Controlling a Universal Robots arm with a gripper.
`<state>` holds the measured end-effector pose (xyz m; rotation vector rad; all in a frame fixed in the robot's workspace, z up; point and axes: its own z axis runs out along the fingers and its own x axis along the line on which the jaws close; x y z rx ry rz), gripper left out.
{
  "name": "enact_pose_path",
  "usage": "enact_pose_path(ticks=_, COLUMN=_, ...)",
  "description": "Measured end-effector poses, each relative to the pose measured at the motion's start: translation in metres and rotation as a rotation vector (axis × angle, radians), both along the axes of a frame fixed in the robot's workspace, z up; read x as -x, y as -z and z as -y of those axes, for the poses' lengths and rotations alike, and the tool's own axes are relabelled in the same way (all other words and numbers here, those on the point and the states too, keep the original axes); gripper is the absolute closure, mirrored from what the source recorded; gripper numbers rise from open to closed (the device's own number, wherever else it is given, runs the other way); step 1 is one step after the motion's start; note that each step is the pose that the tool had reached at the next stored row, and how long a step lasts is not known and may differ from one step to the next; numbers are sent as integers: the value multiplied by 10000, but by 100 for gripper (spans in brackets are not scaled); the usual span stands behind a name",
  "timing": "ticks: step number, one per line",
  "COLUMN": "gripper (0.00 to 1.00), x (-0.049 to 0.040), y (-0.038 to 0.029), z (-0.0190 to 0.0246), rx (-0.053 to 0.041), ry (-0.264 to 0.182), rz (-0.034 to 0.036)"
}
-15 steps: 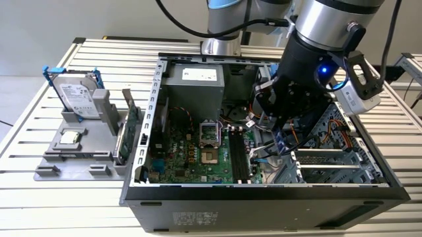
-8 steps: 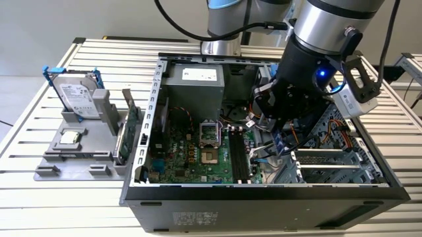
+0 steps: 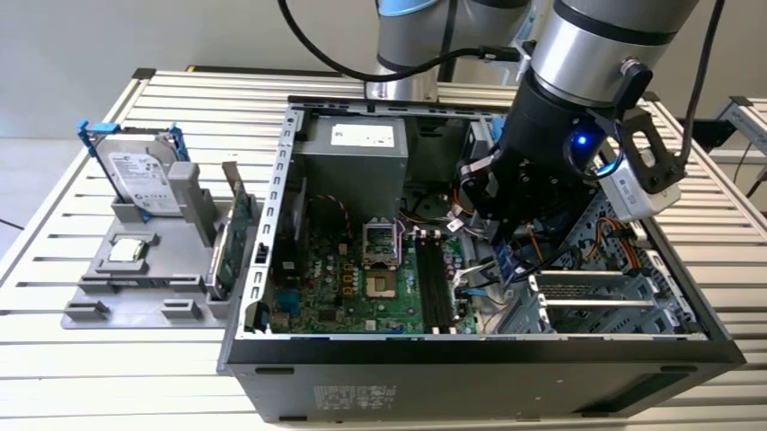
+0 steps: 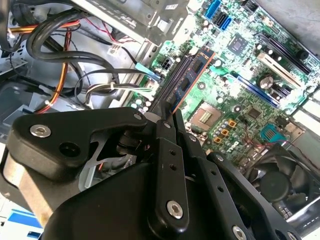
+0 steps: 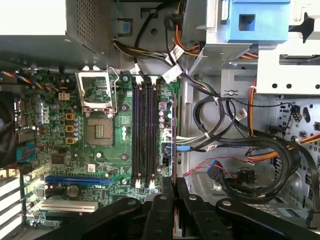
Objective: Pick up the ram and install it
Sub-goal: 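Insert the ram into the slot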
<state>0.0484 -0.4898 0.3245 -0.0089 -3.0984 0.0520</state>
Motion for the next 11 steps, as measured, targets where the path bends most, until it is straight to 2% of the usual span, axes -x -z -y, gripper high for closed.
enact_pose_path(ticks=11, gripper=100, x=0, y=79, z=-1, rx=10, ry=0, rz=19)
